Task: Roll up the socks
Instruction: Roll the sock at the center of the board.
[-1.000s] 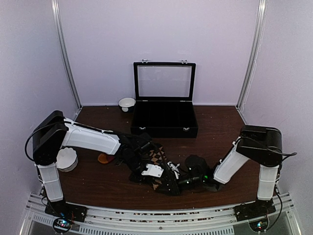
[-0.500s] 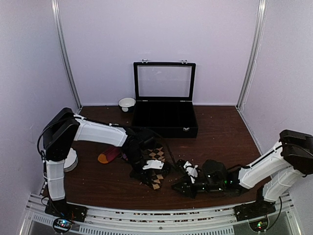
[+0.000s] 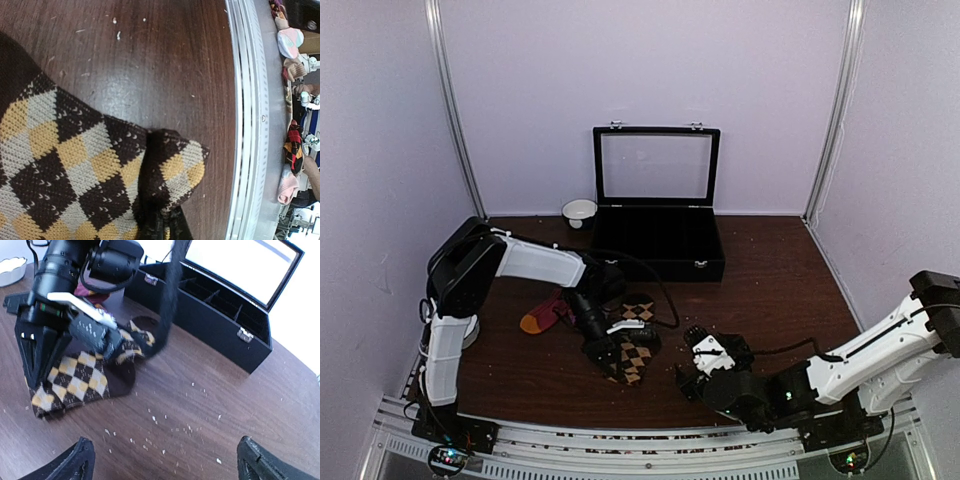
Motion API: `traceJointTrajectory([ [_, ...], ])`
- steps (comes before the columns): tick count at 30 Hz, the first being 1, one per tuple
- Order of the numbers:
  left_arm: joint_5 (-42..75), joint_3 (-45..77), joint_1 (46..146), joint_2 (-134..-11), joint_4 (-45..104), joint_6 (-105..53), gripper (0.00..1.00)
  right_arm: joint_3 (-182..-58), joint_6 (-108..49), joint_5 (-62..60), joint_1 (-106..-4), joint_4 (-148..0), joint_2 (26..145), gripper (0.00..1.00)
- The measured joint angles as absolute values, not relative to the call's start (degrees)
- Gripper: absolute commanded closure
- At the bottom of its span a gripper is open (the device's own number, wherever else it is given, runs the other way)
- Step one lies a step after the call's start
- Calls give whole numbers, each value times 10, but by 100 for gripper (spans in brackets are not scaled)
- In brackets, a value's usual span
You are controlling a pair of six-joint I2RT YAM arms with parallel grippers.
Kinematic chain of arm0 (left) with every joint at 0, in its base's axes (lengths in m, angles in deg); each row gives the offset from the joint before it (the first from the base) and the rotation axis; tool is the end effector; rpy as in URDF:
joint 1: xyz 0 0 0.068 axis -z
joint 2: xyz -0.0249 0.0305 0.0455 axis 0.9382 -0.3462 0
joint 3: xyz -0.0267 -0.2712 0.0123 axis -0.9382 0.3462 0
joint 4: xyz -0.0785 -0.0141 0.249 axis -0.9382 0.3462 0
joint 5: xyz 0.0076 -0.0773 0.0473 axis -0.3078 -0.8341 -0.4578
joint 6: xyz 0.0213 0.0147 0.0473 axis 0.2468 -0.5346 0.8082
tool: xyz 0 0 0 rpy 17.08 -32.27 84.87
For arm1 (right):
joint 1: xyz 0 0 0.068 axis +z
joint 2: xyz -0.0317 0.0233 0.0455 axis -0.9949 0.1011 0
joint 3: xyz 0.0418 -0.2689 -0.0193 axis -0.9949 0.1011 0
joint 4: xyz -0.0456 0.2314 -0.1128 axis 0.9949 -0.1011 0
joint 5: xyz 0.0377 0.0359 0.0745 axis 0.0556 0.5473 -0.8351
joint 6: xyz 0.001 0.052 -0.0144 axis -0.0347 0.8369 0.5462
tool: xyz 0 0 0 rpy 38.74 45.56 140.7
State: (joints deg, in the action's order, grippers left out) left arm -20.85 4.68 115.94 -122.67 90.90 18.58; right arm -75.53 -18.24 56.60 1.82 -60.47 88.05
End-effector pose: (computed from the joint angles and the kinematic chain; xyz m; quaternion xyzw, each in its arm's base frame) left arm 0.2421 -0.2892 0.1127 -0.5542 -0.7328 0.3716 0.1333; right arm 0.0453 0.2597 0.1550 -0.3122 0.7801 0.0689 0.5379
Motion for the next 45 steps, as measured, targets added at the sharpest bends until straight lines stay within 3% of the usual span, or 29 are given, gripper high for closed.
traceJointTrajectory([
  [9, -209, 41, 1159, -1235, 920, 176, 97, -643, -184, 451, 20, -496, 867, 0],
  [14, -215, 40, 1159, -1237, 921, 167, 96, -737, -252, 391, 30, -507, 889, 2],
  [18, -217, 40, 1158, -1238, 922, 165, 96, -802, -314, 338, 35, -470, 931, 11],
  [27, -221, 40, 1158, -1241, 925, 165, 93, -817, -384, 184, -26, -449, 1027, 23],
  [31, -221, 40, 1158, -1241, 925, 166, 92, -822, -409, 135, -61, -450, 1033, 35],
  [38, -222, 40, 1158, -1241, 926, 169, 92, -866, -434, 64, -95, -466, 1054, 45],
  [42, -223, 40, 1158, -1241, 928, 172, 90, -885, -441, 39, -98, -476, 1076, 60],
  [45, -224, 40, 1158, -1242, 935, 179, 90, -894, -443, 19, -105, -485, 1094, 64],
])
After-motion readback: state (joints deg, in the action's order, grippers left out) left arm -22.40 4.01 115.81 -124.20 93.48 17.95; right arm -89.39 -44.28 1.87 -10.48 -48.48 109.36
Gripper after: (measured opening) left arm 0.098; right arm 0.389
